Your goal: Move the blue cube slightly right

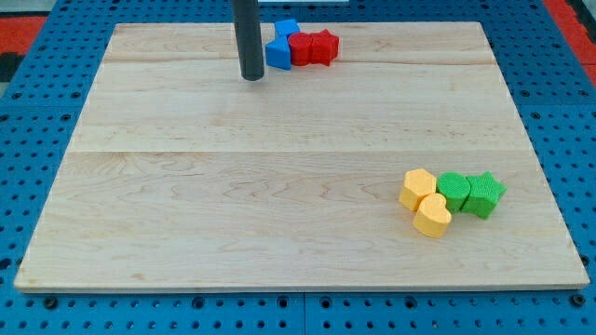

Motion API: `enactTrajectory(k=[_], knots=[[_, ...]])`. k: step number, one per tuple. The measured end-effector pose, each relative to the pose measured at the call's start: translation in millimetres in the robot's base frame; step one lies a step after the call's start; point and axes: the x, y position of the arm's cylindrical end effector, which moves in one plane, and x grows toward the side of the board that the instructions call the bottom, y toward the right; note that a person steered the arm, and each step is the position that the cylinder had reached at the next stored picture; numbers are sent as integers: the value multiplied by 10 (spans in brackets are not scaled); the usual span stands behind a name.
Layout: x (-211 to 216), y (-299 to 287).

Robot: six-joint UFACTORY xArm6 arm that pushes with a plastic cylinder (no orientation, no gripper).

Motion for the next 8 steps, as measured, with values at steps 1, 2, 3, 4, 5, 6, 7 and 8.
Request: enactTrajectory(k=[1, 2, 3, 4, 5, 6, 7, 8], knots=[[-2, -83], [-3, -100], [-3, -61], [-3, -32], [41, -4], [-23, -355], [-332, -728], [-1110, -659]])
